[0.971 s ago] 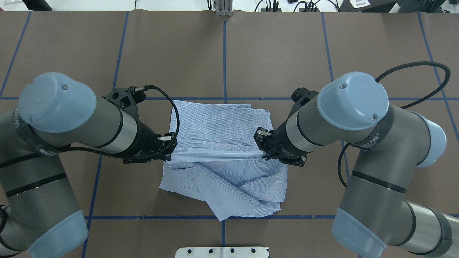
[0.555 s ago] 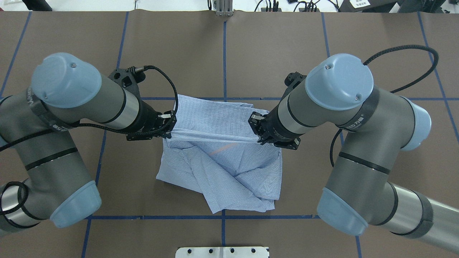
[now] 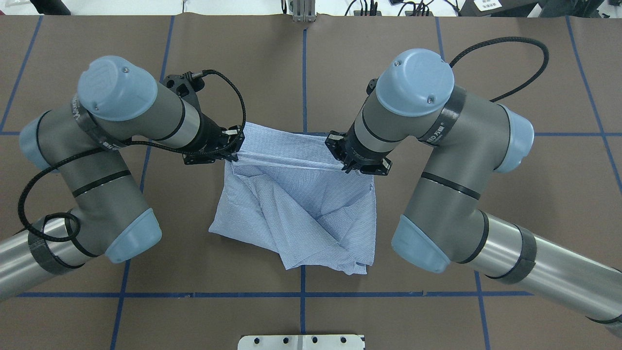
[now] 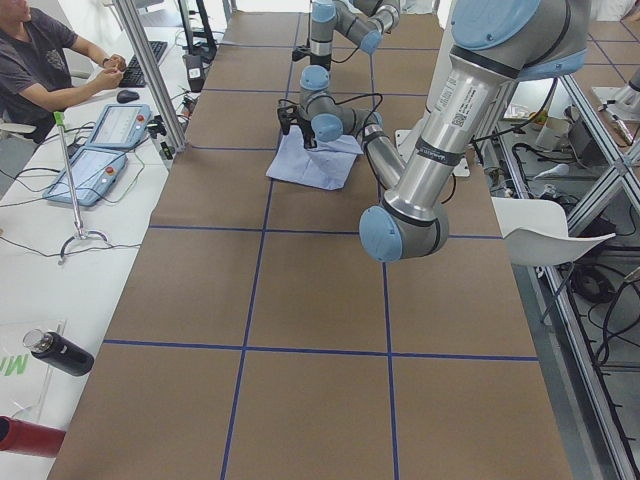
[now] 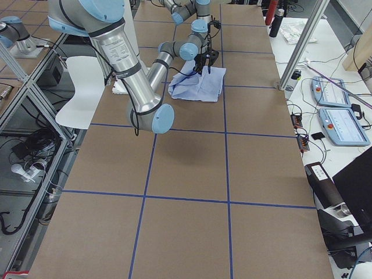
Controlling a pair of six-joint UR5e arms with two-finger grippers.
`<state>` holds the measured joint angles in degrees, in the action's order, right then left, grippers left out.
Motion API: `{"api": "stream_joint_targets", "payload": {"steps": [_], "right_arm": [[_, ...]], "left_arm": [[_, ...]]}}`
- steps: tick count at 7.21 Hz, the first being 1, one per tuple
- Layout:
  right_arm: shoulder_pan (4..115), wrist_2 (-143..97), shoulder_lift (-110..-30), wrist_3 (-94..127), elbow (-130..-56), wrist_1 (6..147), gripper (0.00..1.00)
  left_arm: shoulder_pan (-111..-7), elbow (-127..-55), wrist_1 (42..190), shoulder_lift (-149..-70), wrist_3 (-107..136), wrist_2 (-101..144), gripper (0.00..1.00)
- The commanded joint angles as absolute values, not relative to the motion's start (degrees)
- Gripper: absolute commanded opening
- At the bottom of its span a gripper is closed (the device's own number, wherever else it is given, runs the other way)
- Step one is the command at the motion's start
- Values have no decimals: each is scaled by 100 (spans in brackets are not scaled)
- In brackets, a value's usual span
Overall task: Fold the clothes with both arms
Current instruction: 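Lift the near edge with both grippers and carry it toward the far edge, then lay the edge down near the far edge and open both grippers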
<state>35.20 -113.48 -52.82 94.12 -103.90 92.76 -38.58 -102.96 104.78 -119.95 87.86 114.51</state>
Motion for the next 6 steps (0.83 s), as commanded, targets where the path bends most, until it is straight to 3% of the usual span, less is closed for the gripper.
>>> {"api": "stream_joint_targets", "payload": {"steps": [1,4,6], "right_arm": [[3638,-11347,-5081,9316,-9453,8469,0],[3647,-11347,-4914,9255,-8922,8394,0],[3665,-11347,-4791,9264,-8536,8150,0]], "left_arm": [[-3937,-9741,11010,-12049,8789,11435,0],[-3937,-8669,11819,-12540,8859,11426,0],[-3972,-8587,11839,-12577,8851,11417,0]]}}
